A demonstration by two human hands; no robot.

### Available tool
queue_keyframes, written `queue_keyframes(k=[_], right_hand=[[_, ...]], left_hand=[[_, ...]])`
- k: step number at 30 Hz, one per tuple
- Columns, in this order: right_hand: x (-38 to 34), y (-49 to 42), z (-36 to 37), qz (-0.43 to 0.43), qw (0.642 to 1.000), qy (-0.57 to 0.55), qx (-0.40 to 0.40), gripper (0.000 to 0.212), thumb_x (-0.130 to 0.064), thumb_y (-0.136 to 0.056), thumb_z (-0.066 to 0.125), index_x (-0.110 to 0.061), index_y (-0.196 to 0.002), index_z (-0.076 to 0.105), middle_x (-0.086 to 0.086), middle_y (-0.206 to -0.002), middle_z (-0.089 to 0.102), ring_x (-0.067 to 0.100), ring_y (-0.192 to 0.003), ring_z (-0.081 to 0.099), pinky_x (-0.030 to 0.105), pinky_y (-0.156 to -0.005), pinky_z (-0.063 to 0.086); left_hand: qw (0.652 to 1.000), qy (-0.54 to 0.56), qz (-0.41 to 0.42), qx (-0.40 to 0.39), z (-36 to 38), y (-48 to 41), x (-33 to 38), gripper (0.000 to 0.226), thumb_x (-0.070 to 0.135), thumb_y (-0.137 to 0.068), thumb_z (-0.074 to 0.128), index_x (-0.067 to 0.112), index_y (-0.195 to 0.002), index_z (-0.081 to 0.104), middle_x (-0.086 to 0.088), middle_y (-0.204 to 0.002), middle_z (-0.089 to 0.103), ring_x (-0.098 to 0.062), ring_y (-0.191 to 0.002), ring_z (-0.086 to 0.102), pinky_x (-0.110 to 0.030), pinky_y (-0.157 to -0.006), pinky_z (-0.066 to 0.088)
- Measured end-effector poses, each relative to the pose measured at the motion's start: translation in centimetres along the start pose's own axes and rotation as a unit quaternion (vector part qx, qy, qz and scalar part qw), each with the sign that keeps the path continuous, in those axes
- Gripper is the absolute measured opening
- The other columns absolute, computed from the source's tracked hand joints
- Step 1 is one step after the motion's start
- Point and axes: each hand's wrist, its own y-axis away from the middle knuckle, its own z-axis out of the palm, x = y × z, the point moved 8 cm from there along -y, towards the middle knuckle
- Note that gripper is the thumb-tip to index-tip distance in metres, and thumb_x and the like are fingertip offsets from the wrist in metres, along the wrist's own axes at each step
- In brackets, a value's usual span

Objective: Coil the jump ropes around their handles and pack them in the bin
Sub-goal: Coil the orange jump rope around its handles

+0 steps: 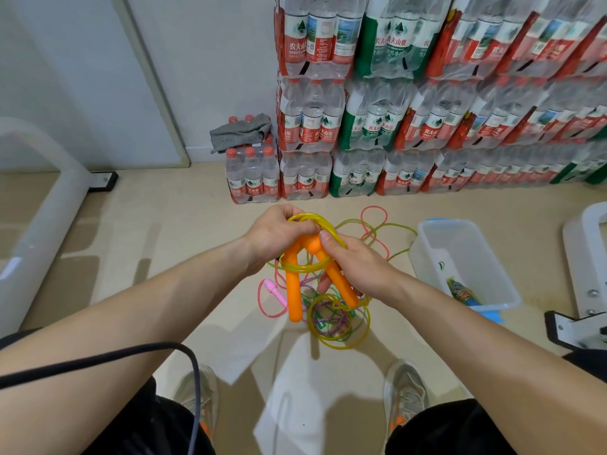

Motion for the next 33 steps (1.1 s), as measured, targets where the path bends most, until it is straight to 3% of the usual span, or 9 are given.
queue_keyframes(k=[9, 12, 16, 19, 22, 25, 28, 30, 33], right_hand=[[0.5, -0.4, -0.1, 0.012, 1.0, 0.017, -0.005, 0.047, -0.06, -0.103, 0.032, -0.029, -0.117, 0.063, 0.005, -0.075, 0.076, 0.017, -0.073, 0.075, 0.011, -0.047, 0.043], [0.7, -0.6, -0.3, 0.009, 0.999, 0.031, -0.005, 0.044, -0.062, -0.102, 0.032, -0.032, -0.116, 0.061, 0.001, -0.077, 0.077, 0.016, -0.073, 0.076, 0.012, -0.048, 0.045], [0.6, -1.0, -0.9, 0.0, 0.998, 0.062, 0.025, 0.052, -0.065, -0.101, 0.033, -0.026, -0.104, 0.068, 0.0, -0.085, 0.077, 0.011, -0.08, 0.074, 0.029, -0.075, 0.055], [0.7, -0.9, -1.2, 0.003, 0.996, 0.078, 0.036, 0.055, -0.061, -0.102, 0.035, -0.02, -0.102, 0.072, 0.0, -0.087, 0.077, 0.003, -0.08, 0.07, 0.024, -0.073, 0.05], [0.6, -0.9, -1.2, -0.016, 0.997, 0.053, 0.049, 0.043, -0.06, -0.1, 0.043, -0.028, -0.116, 0.067, -0.003, -0.102, 0.074, 0.007, -0.094, 0.068, 0.027, -0.085, 0.051], [0.2, -1.3, -1.8, -0.036, 0.996, 0.028, 0.08, 0.026, -0.05, -0.1, 0.053, -0.036, -0.119, 0.063, -0.023, -0.089, 0.068, -0.009, -0.077, 0.063, 0.011, -0.064, 0.045], [0.0, -1.8, -2.8, -0.041, 0.995, 0.018, 0.087, 0.032, -0.048, -0.099, 0.057, -0.02, -0.09, 0.068, -0.012, -0.06, 0.052, 0.002, -0.048, 0.046, 0.024, -0.049, 0.034], [0.2, -1.8, -3.2, -0.024, 0.997, -0.005, 0.073, 0.038, -0.05, -0.098, 0.057, -0.017, -0.082, 0.064, -0.004, -0.059, 0.041, 0.011, -0.048, 0.036, 0.027, -0.047, 0.027], [0.2, -1.6, -3.0, -0.008, 0.996, -0.079, 0.048, 0.035, -0.042, -0.102, 0.053, -0.016, -0.08, 0.063, 0.0, -0.066, 0.046, 0.01, -0.043, 0.031, 0.028, -0.045, 0.026]], left_hand=[[1.0, 0.023, -0.005, -0.003, 0.1, 0.1, -0.1, 0.01, 0.02, -0.086, 0.072, 0.014, -0.087, 0.065, -0.008, -0.069, 0.069, -0.021, -0.06, 0.063, -0.038, -0.068, 0.053], [1.0, 0.018, -0.009, -0.005, 0.2, 0.1, -0.3, 0.011, 0.022, -0.087, 0.072, 0.013, -0.089, 0.065, -0.008, -0.07, 0.07, -0.02, -0.061, 0.064, -0.037, -0.07, 0.055], [1.0, -0.009, -0.002, 0.001, 0.6, 0.5, -0.4, 0.012, 0.02, -0.089, 0.068, 0.016, -0.081, 0.061, -0.002, -0.067, 0.067, -0.012, -0.056, 0.061, -0.021, -0.054, 0.051], [1.0, -0.016, 0.003, 0.003, 0.6, 0.6, -0.4, 0.014, 0.022, -0.09, 0.069, 0.017, -0.079, 0.061, -0.002, -0.069, 0.068, -0.012, -0.059, 0.061, -0.019, -0.053, 0.049], [1.0, -0.02, 0.0, 0.009, 0.2, 0.5, -0.3, 0.013, 0.023, -0.09, 0.069, 0.017, -0.082, 0.061, 0.0, -0.068, 0.068, -0.011, -0.059, 0.061, -0.019, -0.052, 0.048], [1.0, -0.025, 0.004, 0.008, 0.2, 0.4, -0.2, 0.014, 0.024, -0.089, 0.07, 0.018, -0.081, 0.061, 0.002, -0.065, 0.067, -0.01, -0.057, 0.06, -0.018, -0.05, 0.046], [0.999, -0.035, 0.001, -0.005, 0.2, 0.4, -0.2, 0.016, 0.027, -0.088, 0.072, 0.018, -0.081, 0.061, 0.004, -0.062, 0.065, -0.009, -0.054, 0.059, -0.018, -0.048, 0.045], [0.999, -0.018, -0.006, -0.027, 0.2, 0.4, -0.2, 0.017, 0.025, -0.088, 0.074, 0.015, -0.088, 0.061, -0.003, -0.069, 0.068, -0.015, -0.056, 0.064, -0.022, -0.048, 0.049], [0.998, 0.023, -0.018, -0.052, 0.4, 0.7, -0.1, 0.02, 0.021, -0.09, 0.073, 0.011, -0.098, 0.058, -0.011, -0.076, 0.071, -0.027, -0.057, 0.07, -0.03, -0.047, 0.055]])
